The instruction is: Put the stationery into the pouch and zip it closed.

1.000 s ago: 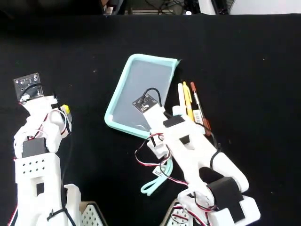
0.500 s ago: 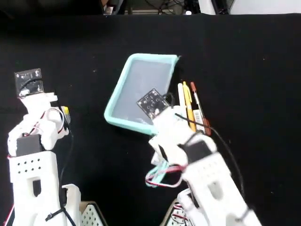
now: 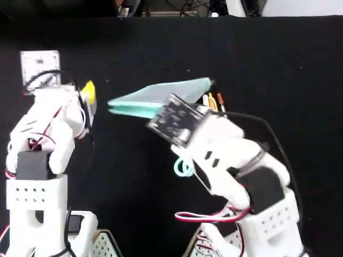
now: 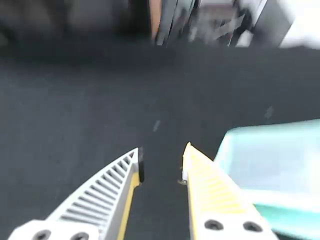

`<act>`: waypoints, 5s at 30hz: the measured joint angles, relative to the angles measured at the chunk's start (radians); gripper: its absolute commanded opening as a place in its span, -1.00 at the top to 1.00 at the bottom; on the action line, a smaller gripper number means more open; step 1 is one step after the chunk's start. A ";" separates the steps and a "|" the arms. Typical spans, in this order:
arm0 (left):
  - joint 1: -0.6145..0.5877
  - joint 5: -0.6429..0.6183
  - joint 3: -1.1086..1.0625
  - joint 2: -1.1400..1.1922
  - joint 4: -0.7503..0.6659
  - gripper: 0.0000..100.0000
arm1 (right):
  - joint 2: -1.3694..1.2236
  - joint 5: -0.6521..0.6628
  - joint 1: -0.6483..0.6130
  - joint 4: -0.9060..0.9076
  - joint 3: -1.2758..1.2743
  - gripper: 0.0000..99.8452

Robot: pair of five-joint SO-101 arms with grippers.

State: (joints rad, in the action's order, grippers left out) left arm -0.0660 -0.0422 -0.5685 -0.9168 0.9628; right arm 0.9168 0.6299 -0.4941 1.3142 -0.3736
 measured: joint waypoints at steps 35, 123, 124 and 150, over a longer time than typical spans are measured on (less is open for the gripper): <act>0.258 -0.018 -0.161 0.261 -0.083 0.69 | -0.097 -0.290 -0.005 -0.523 -0.127 0.98; 0.157 0.367 -0.034 -0.339 0.321 0.68 | -0.097 -0.269 -0.198 -0.457 -0.264 0.98; 0.157 0.367 -0.034 -0.339 0.321 0.68 | -0.097 -0.269 -0.198 -0.457 -0.264 0.98; 0.158 0.387 -0.055 -0.342 0.302 0.55 | -0.097 -0.269 -0.198 -0.457 -0.264 0.98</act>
State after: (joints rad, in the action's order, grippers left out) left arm 0.0921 0.3445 -0.6237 -1.2589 1.2651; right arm 0.8201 0.3613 -0.6920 0.8569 -0.6375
